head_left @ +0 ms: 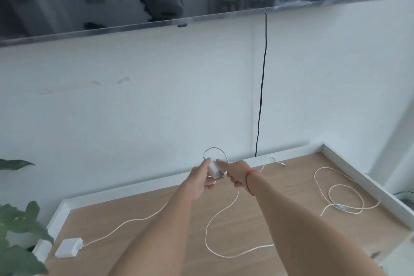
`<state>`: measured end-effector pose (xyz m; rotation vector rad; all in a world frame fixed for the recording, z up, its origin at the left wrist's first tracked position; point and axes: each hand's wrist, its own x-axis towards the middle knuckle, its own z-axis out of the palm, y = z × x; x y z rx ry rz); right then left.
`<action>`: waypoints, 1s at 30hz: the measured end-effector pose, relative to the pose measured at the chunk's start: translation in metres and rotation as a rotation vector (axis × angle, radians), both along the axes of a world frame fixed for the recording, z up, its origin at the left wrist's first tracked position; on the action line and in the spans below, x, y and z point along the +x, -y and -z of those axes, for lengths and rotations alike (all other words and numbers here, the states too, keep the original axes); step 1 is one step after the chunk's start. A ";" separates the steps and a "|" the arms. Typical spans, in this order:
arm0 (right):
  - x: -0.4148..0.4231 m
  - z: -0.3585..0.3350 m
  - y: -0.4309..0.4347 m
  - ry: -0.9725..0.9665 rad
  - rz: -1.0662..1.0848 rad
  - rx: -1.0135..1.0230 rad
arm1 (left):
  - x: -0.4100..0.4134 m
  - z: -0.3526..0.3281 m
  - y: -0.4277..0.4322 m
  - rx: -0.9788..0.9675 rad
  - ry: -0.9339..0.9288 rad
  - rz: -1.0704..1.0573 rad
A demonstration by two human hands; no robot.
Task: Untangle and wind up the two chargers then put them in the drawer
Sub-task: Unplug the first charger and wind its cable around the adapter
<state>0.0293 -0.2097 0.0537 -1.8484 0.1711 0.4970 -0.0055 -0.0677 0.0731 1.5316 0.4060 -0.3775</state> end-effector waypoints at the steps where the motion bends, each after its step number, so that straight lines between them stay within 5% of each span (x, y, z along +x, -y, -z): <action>1: 0.004 0.000 0.000 -0.010 -0.005 -0.011 | 0.002 0.000 0.000 -0.012 0.010 -0.008; 14: 0.038 -0.037 -0.054 -0.014 -0.099 0.076 | 0.011 -0.029 -0.038 -0.143 0.267 -0.272; 30: 0.059 -0.092 -0.036 0.100 -0.265 0.206 | 0.015 -0.088 -0.072 -0.146 0.309 0.040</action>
